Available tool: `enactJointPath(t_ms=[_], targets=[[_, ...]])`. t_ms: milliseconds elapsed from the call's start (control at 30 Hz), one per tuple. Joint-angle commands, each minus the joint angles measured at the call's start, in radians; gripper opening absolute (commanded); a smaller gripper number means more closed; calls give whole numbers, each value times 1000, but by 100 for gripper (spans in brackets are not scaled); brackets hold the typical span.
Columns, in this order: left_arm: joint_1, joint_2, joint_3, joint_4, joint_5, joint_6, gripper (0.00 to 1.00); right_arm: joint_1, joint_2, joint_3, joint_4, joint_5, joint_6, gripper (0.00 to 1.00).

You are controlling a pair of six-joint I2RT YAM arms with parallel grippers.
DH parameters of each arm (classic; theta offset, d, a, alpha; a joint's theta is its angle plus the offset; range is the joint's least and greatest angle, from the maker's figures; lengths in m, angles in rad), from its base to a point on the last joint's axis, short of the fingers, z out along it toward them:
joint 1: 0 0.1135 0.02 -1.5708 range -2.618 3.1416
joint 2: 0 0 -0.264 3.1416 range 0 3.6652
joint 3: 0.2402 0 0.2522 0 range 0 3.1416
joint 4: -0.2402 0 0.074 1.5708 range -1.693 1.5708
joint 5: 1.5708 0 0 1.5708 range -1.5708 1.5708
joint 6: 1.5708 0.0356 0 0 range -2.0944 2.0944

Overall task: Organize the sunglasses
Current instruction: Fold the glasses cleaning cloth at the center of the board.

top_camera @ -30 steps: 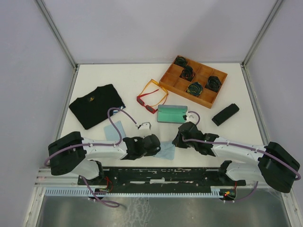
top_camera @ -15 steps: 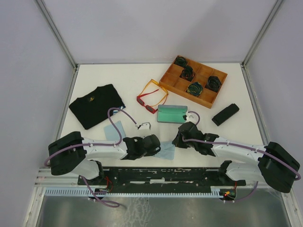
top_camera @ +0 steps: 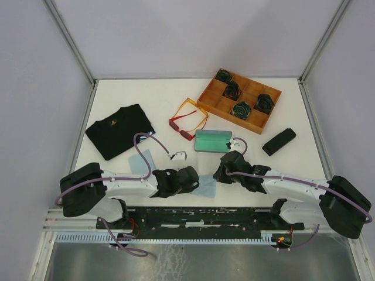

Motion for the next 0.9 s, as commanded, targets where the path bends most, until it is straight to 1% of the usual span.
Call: enactJointPath(t_ms=[0,567,867], targets=[[-5,-26,35,4,-39,-20,32,-5,-1,15,40,0,1,0],[-6,-28,51,4,-39,-6,32,-4,19,22,46,-7,-3,0],[-6,-23,57,0,-42,-2,26,-5,14,23,40,-6,-5,0]])
